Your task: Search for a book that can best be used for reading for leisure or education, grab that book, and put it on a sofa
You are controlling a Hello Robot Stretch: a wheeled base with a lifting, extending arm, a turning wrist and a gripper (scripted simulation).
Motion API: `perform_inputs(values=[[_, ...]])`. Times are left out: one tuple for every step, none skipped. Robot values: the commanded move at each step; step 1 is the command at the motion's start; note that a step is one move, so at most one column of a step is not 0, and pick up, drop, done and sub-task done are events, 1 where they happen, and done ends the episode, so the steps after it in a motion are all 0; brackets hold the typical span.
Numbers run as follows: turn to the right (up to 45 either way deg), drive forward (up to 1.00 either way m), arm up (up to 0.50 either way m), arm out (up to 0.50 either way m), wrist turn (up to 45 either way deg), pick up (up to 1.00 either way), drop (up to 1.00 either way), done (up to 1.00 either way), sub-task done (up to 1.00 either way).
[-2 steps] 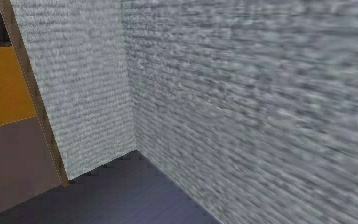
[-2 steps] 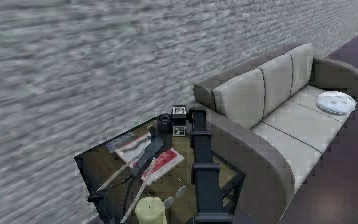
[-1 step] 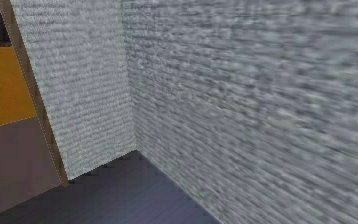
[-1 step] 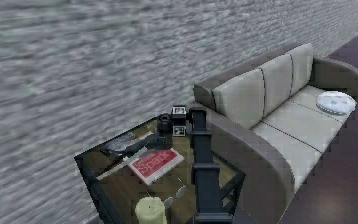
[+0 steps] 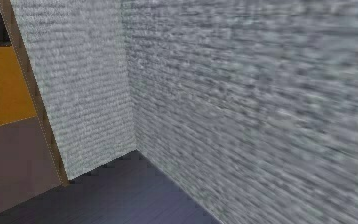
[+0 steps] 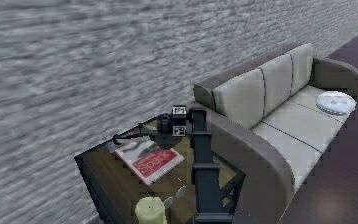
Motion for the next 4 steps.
perform_inputs(values=[[0.0,0.00,0.00,0.00,9.0,0.00,0.00,0.00,0.00],[0.0,0.00,-0.30,0.00,0.0,0.00,0.00,0.00,0.00],[0.0,0.00,0.00,0.00,0.0,1.00,0.00,0.00,0.00],[0.0,0.00,0.10,0.00,0.0,0.00,0.00,0.00,0.00]])
